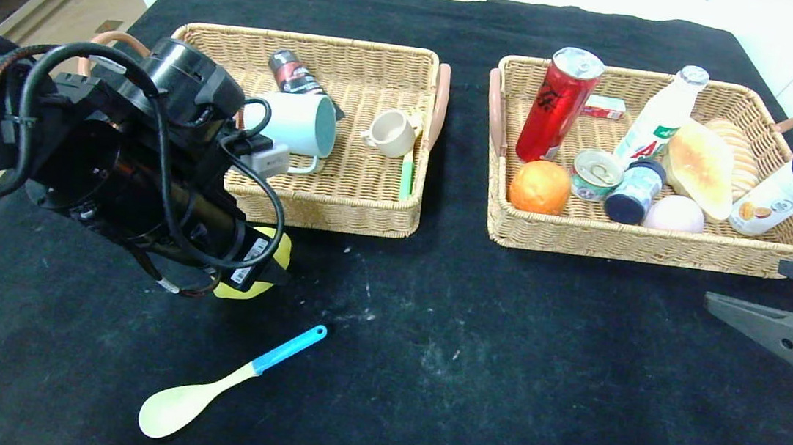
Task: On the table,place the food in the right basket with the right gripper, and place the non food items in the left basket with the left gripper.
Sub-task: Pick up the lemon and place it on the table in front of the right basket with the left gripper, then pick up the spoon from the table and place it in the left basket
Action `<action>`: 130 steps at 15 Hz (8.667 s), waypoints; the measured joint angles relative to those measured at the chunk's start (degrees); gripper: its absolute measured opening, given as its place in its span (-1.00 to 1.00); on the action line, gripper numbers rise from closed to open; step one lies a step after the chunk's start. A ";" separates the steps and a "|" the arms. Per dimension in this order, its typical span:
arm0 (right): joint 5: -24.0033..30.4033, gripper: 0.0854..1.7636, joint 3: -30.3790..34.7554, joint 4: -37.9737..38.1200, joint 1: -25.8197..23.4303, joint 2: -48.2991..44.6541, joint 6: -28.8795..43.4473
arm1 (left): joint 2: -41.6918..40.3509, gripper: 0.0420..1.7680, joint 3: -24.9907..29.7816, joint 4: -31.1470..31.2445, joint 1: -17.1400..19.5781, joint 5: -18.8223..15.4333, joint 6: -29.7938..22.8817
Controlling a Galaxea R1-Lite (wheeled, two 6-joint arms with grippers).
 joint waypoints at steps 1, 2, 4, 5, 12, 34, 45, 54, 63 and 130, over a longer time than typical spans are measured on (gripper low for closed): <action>-0.02 0.94 0.00 -0.01 0.00 -0.02 0.00 | -0.35 0.18 -0.26 -0.01 -0.28 -0.09 0.02; 0.00 0.94 0.00 -0.01 0.00 -0.05 0.00 | -0.77 0.18 -0.61 0.02 -0.74 -0.11 0.02; 0.00 0.94 0.00 0.00 0.00 -0.07 0.02 | -1.54 0.18 -1.24 0.05 -2.12 -0.01 -0.50; 0.00 0.94 0.00 0.00 0.00 -0.07 0.06 | -1.90 0.17 -1.79 0.16 -3.21 0.13 -2.12; 0.00 0.94 -0.15 -0.01 0.00 -0.16 0.06 | -1.48 0.17 -7.14 0.54 -13.90 0.62 -12.58; -0.02 0.94 -0.17 -0.09 0.00 -0.35 0.06 | 17.02 0.17 -18.47 -3.47 -30.60 3.72 -35.88; 0.01 0.94 -0.22 -0.11 0.00 -0.35 0.13 | 17.85 0.52 -18.36 -3.45 -30.66 4.90 -35.46; 0.00 0.94 -0.15 -0.09 0.00 -0.35 0.09 | 17.59 0.80 -18.53 -3.43 -30.66 4.77 -35.29; -0.02 0.94 -0.15 0.00 0.00 -0.62 0.05 | 12.19 0.90 -18.97 -2.68 -30.66 4.68 -30.94; 0.06 0.94 0.00 -0.01 0.00 -1.37 0.02 | -6.02 -0.80 20.54 -4.83 -12.54 5.40 9.23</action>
